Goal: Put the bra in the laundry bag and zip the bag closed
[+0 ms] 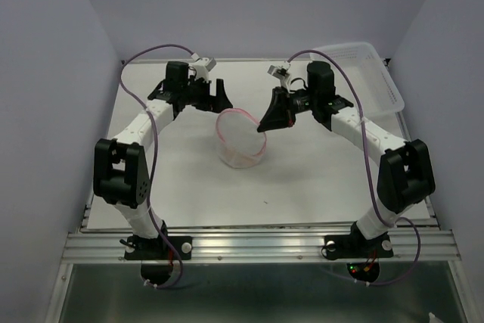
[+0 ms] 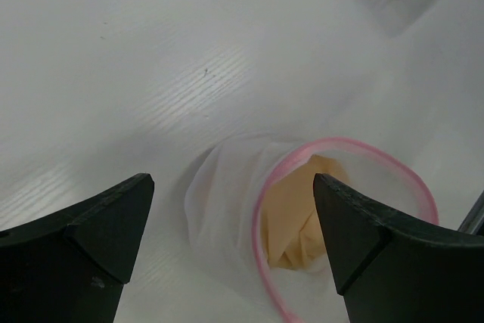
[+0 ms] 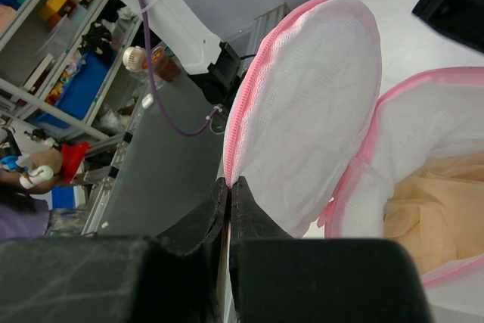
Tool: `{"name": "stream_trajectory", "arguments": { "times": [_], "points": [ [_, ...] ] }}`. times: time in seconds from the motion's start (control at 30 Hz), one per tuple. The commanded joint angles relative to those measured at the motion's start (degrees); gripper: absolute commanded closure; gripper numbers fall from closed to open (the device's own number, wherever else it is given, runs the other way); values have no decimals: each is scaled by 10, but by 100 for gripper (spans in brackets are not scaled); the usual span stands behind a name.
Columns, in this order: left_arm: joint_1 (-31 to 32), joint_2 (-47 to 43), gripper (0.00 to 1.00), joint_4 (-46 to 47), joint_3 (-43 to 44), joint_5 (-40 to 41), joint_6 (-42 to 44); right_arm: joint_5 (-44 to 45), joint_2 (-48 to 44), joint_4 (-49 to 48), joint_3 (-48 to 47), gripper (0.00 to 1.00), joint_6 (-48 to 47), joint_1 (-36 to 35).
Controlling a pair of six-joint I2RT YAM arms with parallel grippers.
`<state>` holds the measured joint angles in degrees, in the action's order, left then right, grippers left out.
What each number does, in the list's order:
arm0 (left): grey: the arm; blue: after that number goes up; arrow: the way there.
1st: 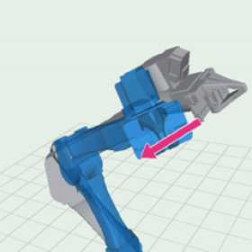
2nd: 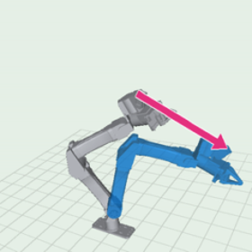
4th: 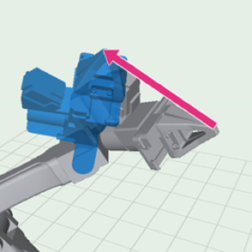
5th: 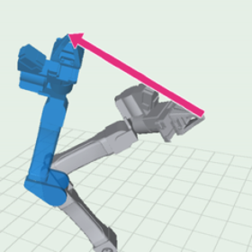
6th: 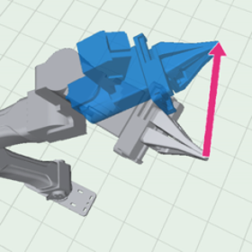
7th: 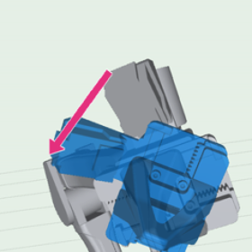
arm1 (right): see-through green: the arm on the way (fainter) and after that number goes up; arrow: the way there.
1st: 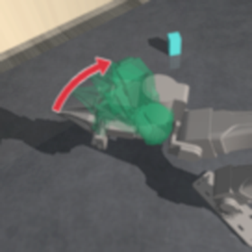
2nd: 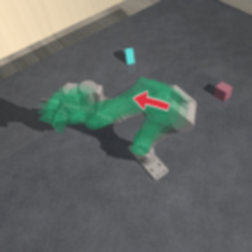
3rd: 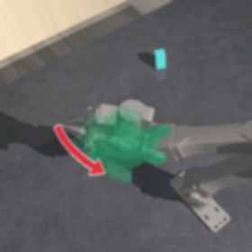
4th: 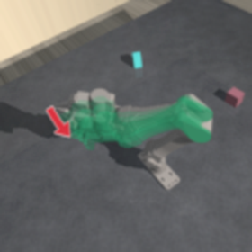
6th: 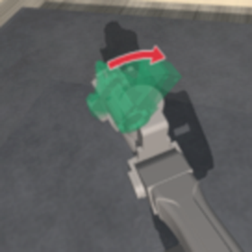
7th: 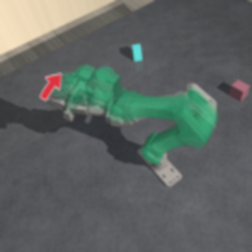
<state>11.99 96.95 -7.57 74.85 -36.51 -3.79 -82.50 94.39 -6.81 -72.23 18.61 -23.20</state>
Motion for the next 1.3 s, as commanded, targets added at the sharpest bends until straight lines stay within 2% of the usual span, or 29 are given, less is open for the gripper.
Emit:
{"name": "stream_trajectory", "arguments": {
  "times": [0.0, 0.17, 0.23, 0.27, 0.47, 0.53, 0.57, 0.63, 0.83, 0.97, 1.17, 1.27],
  "points": [
    [45, -42, 1, -10, -3, 38, 80, -17, -26, -16, 2, 99, -9, 3],
    [47, -53, 1, 33, -52, 21, 74, -16, -26, -16, 7, 99, -11, 3],
    [47, -40, 7, 26, -52, 41, 65, -20, -26, -16, 5, 99, -11, 3],
    [47, -37, 17, 23, -51, 57, 62, -20, -26, -15, 5, 99, -10, 3],
    [48, -43, 53, 32, -58, 65, 48, -23, -32, -15, 16, 99, -15, 3],
    [47, -52, 73, 37, -65, 59, 42, -15, -32, -16, 17, 99, -11, 3],
    [47, -59, 88, 41, -70, 55, 41, -13, -32, -16, 16, 99, -9, 3],
    [47, -67, 100, 53, -91, 57, 20, -2, -28, -16, 7, 99, -4, 8],
    [48, -115, 100, 108, -172, 77, -37, 8, 15, -16, -42, 99, 23, 19],
    [48, -148, 100, 135, -206, 90, -89, 11, 78, -16, -81, 99, 61, 25],
    [48, -185, 100, 146, -246, 166, -189, 32, 109, -15, -98, 91, 87, 30],
    [48, -190, 100, 144, -262, 179, -212, 48, 127, -10, -93, 89, 94, 30]
  ]
}}
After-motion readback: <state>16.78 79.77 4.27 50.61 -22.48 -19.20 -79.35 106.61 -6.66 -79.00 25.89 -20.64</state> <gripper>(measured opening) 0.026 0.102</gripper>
